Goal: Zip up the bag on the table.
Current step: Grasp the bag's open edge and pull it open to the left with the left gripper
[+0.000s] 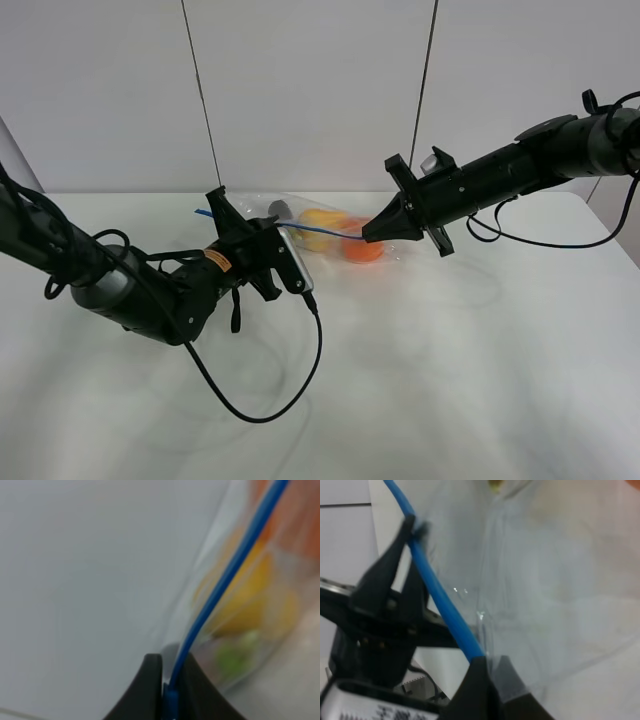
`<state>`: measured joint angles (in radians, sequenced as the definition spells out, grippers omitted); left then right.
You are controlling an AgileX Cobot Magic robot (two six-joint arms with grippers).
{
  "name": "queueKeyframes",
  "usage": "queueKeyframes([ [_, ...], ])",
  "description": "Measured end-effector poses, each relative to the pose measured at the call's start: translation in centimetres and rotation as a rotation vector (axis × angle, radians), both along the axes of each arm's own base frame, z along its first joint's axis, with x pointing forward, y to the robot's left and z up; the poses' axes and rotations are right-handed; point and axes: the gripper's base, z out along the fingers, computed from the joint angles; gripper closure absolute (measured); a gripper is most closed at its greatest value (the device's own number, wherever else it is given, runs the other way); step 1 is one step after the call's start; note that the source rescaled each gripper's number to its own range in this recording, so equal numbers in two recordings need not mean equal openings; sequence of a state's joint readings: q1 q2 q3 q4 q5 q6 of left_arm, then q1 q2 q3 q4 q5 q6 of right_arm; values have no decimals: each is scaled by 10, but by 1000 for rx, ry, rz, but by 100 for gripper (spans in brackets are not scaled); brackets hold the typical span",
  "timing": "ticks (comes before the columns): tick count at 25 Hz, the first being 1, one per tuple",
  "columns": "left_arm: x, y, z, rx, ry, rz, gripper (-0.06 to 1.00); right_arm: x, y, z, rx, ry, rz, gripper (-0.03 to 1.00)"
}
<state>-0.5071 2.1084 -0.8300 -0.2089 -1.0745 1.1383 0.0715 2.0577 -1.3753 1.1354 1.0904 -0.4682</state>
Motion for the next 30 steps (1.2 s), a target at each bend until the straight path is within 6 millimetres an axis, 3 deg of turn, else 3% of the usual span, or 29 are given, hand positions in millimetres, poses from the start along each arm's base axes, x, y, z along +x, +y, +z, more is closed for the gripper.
queueKeyframes([
  [16,35,98,8,27,-95,188,94,-1,3,1,0,-2,12,97],
  [30,35,101,8,37,-100,172,94,-1,3,2,5,2,13,97],
])
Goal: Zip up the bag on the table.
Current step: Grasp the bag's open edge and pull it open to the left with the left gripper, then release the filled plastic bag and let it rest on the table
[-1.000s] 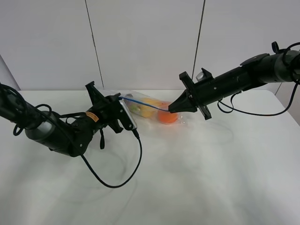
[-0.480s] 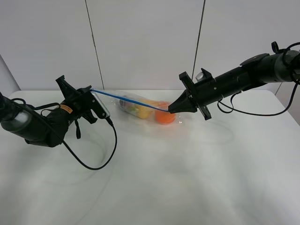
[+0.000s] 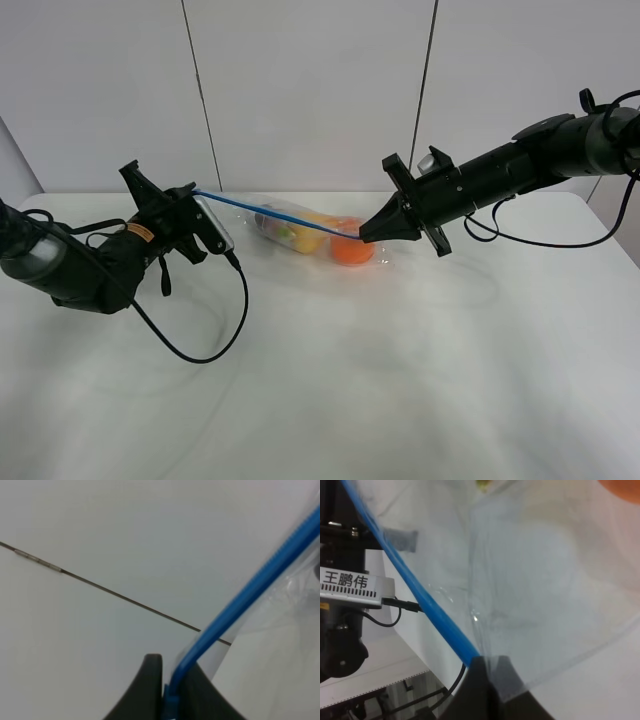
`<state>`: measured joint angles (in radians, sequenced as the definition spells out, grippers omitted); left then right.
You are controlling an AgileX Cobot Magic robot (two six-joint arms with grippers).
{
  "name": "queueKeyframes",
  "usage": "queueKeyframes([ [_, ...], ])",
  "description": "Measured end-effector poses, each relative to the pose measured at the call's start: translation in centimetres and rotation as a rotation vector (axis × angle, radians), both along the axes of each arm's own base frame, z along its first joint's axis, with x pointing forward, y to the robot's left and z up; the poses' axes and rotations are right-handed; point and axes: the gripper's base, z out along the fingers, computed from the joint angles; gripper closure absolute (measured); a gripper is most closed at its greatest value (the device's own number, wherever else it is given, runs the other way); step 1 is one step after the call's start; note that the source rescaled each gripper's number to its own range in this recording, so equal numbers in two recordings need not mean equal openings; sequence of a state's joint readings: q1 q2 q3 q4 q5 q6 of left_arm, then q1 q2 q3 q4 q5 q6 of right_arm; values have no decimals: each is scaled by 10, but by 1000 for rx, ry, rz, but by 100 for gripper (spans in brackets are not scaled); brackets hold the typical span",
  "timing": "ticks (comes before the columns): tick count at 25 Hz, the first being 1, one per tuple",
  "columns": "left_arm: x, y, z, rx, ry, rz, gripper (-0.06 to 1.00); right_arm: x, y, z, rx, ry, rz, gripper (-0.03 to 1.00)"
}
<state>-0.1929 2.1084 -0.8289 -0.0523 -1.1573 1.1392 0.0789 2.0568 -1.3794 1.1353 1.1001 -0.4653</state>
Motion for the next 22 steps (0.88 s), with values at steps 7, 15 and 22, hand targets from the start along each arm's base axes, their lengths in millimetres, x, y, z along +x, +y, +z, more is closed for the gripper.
queueKeyframes([
  [7,2,10,2,-121,-6,43,44,-2,-4,-2,-33,1,24,97],
  [15,5,44,2,-254,-9,168,-4,-2,-4,-3,-34,2,28,97],
  [22,5,83,4,-635,-53,313,-4,-2,-4,-3,-34,2,28,97],
])
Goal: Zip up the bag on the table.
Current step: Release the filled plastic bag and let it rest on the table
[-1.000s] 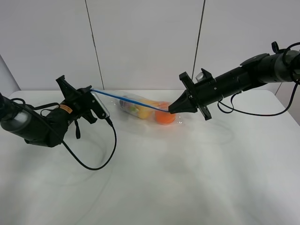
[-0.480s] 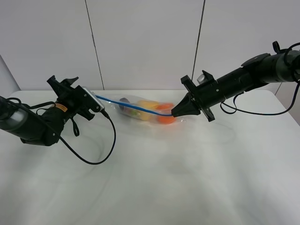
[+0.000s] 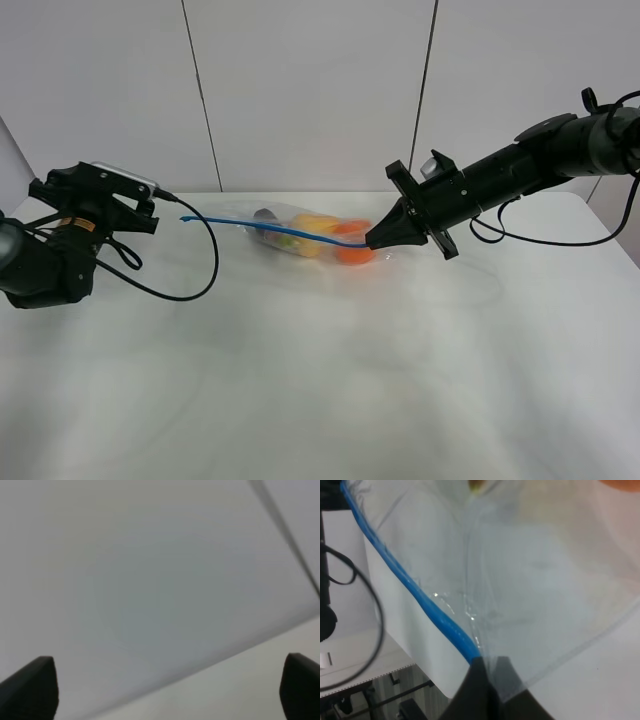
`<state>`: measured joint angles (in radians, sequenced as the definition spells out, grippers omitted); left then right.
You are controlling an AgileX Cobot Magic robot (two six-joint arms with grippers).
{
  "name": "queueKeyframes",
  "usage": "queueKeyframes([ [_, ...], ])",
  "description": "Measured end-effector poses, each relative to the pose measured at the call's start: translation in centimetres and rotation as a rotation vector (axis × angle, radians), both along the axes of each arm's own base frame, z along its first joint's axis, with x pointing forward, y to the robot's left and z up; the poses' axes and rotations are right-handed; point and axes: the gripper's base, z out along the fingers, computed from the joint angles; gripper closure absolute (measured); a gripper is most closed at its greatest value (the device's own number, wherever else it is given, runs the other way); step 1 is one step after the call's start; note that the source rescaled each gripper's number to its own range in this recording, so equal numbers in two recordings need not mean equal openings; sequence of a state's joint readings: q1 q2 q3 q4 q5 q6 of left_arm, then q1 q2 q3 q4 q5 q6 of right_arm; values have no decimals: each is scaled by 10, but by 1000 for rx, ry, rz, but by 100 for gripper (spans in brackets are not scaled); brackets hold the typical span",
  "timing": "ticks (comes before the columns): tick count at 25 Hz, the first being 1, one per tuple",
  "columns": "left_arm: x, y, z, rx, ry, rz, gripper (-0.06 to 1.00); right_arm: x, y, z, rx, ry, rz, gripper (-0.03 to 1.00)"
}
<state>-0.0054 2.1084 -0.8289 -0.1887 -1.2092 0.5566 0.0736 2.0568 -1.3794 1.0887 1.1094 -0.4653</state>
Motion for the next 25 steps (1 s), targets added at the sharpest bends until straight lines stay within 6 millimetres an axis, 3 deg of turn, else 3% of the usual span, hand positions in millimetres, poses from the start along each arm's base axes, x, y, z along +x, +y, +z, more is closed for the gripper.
queueKeyframes([
  [4,0,11,-1,-229,-23,-15,-1,0,0,0,0,0,0,97],
  [10,3,17,5,-428,113,-117,-1,0,0,0,3,0,-2,97],
  [17,16,11,10,-483,456,-170,-1,1,1,1,13,1,-9,97],
  [25,10,17,31,-497,671,12,-1,1,1,1,16,1,-12,97],
])
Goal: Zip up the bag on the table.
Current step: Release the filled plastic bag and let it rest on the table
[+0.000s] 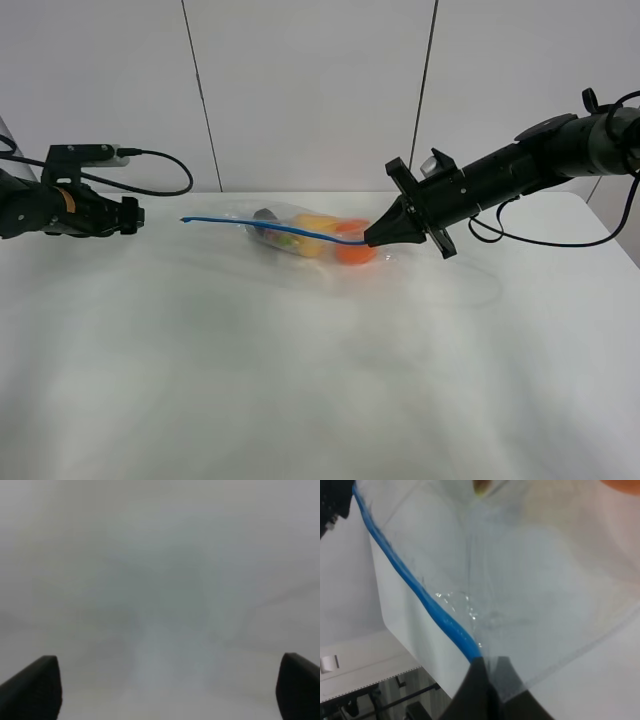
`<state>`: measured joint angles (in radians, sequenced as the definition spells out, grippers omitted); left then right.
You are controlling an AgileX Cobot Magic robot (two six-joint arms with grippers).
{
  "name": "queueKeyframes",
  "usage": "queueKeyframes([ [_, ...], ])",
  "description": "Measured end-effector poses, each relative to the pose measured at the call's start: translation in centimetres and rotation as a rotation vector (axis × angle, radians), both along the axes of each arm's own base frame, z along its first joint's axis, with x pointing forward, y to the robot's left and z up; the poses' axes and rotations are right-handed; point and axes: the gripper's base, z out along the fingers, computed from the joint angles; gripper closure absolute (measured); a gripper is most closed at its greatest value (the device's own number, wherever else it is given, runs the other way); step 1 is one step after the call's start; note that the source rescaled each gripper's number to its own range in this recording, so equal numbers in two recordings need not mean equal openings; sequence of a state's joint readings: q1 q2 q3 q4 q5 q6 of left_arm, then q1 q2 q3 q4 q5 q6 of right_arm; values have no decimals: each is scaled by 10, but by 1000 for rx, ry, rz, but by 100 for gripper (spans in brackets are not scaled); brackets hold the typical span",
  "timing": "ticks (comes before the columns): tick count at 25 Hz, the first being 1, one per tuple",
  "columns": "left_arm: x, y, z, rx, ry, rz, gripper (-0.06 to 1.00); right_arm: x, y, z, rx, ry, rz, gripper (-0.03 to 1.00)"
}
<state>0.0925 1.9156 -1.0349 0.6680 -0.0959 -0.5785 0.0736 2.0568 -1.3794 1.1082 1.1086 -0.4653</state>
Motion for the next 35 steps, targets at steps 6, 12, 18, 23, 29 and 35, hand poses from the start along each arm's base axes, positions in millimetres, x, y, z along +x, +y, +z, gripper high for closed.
queueKeyframes([
  [6,-12,-3,24,75,70,58,-1,0,0,0,0,0,0,97],
  [12,-19,-5,28,132,203,79,-1,0,0,0,0,0,0,97],
  [18,-19,-18,44,49,404,-13,-1,0,0,0,-1,-3,0,97],
  [23,-18,-30,78,-60,559,-99,-1,0,0,0,-2,-7,2,97],
  [29,-28,-31,97,-76,712,-103,-5,0,0,0,-2,-7,2,97],
  [35,-35,-24,96,-32,780,-7,-6,0,0,0,-3,-14,7,97],
])
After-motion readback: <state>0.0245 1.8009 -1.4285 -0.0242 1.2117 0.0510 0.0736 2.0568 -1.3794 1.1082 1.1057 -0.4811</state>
